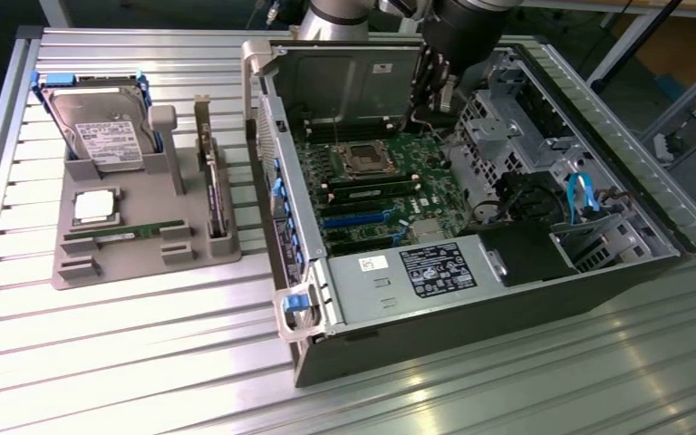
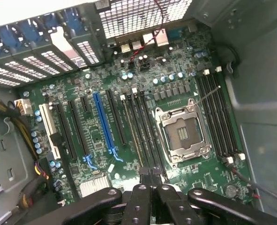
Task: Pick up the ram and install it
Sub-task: 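Press down the ram until it locks into place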
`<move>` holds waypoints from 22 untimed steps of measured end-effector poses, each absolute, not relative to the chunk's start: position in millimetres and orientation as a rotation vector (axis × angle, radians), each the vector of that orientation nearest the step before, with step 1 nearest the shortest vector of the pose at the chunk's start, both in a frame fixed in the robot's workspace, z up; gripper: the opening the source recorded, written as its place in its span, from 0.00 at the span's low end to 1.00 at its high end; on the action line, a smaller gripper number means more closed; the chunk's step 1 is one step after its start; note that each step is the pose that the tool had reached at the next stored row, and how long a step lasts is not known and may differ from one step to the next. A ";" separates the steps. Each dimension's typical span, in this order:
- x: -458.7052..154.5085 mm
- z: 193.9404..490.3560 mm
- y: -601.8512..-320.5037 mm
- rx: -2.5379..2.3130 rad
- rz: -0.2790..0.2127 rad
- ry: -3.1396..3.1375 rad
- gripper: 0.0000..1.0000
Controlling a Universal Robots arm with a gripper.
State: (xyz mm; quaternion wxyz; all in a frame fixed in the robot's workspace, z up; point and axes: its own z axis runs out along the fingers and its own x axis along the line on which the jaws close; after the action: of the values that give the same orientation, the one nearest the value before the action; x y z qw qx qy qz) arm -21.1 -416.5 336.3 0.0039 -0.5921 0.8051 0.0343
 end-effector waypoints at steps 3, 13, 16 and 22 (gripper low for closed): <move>-21.1 335.9 -416.5 -1.789 0.107 2.569 0.10; -21.1 335.3 -416.5 -1.632 0.106 2.667 0.10; -21.1 335.1 -416.5 -1.576 0.105 2.699 0.10; -21.1 334.9 -416.5 -1.483 0.104 2.749 0.10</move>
State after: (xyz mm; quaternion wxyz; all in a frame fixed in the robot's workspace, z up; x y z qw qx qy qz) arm -21.1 -416.5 334.9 0.0085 -0.4745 0.8796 0.0332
